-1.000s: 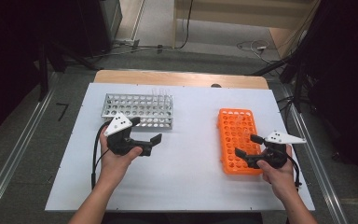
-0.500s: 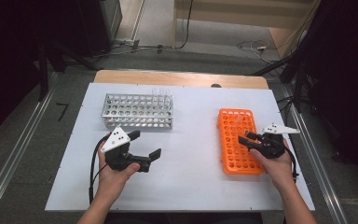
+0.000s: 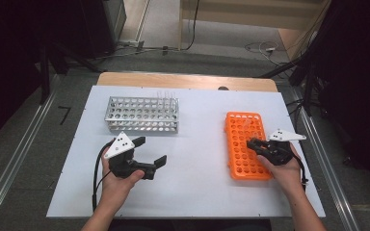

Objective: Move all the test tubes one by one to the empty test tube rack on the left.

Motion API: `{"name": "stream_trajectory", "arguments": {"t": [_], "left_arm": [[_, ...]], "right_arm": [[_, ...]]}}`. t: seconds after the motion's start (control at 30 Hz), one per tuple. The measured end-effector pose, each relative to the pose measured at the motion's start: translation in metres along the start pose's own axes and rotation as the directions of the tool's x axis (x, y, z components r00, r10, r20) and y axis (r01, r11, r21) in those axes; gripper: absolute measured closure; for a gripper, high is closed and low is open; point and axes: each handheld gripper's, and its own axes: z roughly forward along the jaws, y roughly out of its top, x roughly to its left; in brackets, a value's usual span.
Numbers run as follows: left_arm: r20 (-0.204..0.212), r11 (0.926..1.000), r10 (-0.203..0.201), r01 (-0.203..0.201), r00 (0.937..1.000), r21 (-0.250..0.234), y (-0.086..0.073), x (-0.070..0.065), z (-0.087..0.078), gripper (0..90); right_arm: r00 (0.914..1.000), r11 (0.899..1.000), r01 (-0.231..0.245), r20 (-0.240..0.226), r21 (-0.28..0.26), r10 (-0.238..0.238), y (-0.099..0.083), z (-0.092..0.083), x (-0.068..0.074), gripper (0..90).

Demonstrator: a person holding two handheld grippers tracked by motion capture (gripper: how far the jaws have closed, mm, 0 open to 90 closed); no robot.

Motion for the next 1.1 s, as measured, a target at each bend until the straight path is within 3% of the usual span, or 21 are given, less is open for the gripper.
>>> {"name": "stream_trajectory", "arguments": {"t": [0.17, 0.37, 0.53, 0.63, 0.9, 1.1], "left_arm": [[0.004, 1.0000, 0.008, -0.008, 1.0000, 0.001, 0.000, -0.002, 0.001, 0.0], [0.006, 0.9999, 0.017, -0.017, 0.9998, -0.002, 0.000, -0.005, -0.001, 0.0], [0.015, 0.9997, 0.024, -0.024, 0.9996, -0.003, 0.001, -0.007, -0.001, 0.0], [0.019, 0.9996, 0.028, -0.028, 0.9994, -0.002, 0.002, -0.010, 0.000, 0.0], [0.031, 0.9993, 0.039, -0.039, 0.9988, -0.001, 0.003, -0.014, 0.001, 0.0], [0.041, 0.9991, 0.042, -0.042, 0.9983, -0.004, 0.005, -0.018, 0.001, 0.0]], "right_arm": [[0.9999, 1.000, -0.007, 0.015, -0.007, 0.008, 0.001, -0.002, 0.001, 74.3], [0.9994, 0.997, -0.027, 0.021, -0.076, 0.029, 0.009, -0.017, 0.003, 74.4], [0.9995, 0.993, -0.031, -0.009, -0.111, 0.030, 0.016, -0.031, 0.011, 74.3], [0.9992, 0.994, -0.033, -0.028, -0.104, 0.030, 0.019, -0.034, 0.018, 74.3], [0.9957, 0.994, -0.034, -0.089, -0.100, 0.026, 0.024, -0.030, 0.042, 74.1], [0.9895, 0.996, -0.008, -0.144, -0.091, -0.005, 0.028, -0.024, 0.064, 74.1]]}}
